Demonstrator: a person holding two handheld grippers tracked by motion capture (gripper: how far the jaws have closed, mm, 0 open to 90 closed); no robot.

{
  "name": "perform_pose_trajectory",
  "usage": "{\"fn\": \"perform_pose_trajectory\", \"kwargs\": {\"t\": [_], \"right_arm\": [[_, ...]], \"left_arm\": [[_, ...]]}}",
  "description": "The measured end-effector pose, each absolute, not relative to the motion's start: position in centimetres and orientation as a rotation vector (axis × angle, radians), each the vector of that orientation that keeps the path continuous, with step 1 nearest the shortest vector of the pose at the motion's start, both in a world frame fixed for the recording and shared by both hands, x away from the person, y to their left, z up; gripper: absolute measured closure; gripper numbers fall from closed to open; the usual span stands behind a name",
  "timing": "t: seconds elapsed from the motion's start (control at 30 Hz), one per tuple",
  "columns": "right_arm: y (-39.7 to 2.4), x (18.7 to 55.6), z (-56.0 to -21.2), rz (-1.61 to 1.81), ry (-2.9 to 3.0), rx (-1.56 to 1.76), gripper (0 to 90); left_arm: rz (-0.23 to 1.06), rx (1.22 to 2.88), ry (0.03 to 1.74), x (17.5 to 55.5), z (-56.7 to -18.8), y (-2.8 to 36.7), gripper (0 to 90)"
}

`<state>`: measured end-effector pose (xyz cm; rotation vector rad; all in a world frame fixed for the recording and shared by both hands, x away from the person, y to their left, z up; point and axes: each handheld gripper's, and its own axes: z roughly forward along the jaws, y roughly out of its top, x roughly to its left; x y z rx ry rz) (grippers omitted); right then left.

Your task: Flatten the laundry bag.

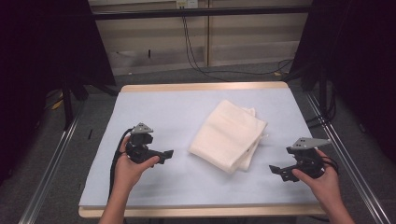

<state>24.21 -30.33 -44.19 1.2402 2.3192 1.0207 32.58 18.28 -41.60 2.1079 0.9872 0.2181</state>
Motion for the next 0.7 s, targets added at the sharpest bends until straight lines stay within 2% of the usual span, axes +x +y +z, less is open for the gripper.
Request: {"fn": "perform_pose_trajectory", "kwargs": {"t": [0.43,0.7], "right_arm": [[-29.4,24.5,-44.8,1.034,2.359,1.185,0.3],[-28.0,24.8,-45.0,1.031,2.406,1.146,1.5]], "left_arm": [[0.213,2.178,0.913,32.5,-41.6,16.0,1.9],[0.171,2.223,0.787,32.1,-41.8,11.8,2.8]]}}
